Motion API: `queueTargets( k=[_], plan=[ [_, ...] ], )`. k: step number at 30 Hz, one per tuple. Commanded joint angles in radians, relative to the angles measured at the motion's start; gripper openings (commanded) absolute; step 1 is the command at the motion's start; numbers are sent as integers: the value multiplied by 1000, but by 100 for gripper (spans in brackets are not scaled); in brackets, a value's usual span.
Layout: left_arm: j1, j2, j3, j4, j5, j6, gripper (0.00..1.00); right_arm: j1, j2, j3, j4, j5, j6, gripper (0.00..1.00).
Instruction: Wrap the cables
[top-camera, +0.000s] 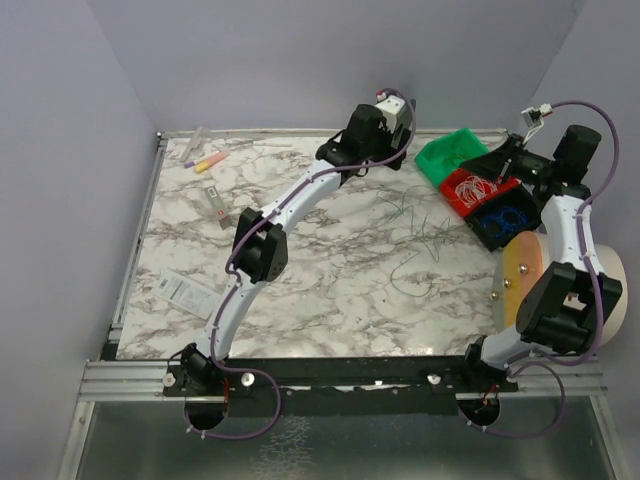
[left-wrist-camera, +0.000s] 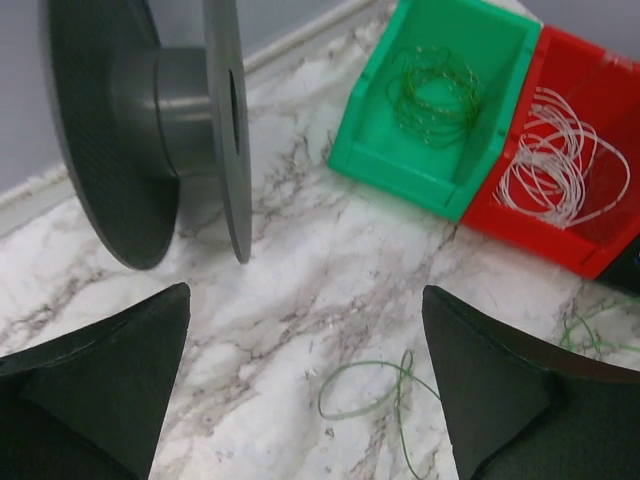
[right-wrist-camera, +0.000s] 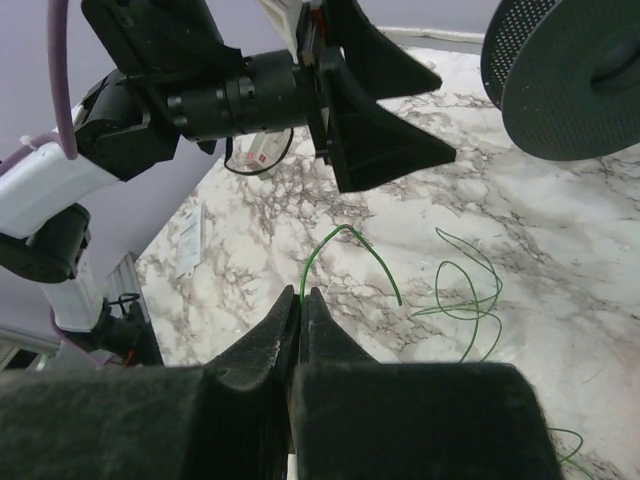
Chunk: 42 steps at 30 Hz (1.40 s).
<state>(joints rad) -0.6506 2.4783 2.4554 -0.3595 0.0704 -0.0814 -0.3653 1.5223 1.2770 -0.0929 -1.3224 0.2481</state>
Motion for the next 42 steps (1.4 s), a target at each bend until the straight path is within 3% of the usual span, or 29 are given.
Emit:
queueTargets(
  k=[1,15,18,24,28,29,30,35,39,42],
  plan=[
    [12,67,103,112,-139,41,97,3,-31,-1,27,-52,38,1],
    [5,255,232,282,-91,103,91,3,-76,-33,-13,-35,-41,0],
    [7,288,251,306,-90,104,86,3,-76,-38,-14,-38,-44,1],
    [6,344,285,329,-2,112,56,5,-60,-47,-2,-37,-30,1],
    [5,342,285,300,52,157,11,5,-56,-60,57,-13,39,0],
    [6,331,276,287,54,175,1,5,-57,-66,79,-6,65,1],
    [9,313,260,270,58,194,0,5,-57,-70,97,2,88,1],
    [40,133,116,138,167,319,0,15,-39,-59,169,52,221,0],
    [46,-140,-118,-29,216,515,0,56,17,8,180,57,366,0],
    [34,-330,-283,-98,127,619,0,111,59,44,224,40,484,0]
  ],
)
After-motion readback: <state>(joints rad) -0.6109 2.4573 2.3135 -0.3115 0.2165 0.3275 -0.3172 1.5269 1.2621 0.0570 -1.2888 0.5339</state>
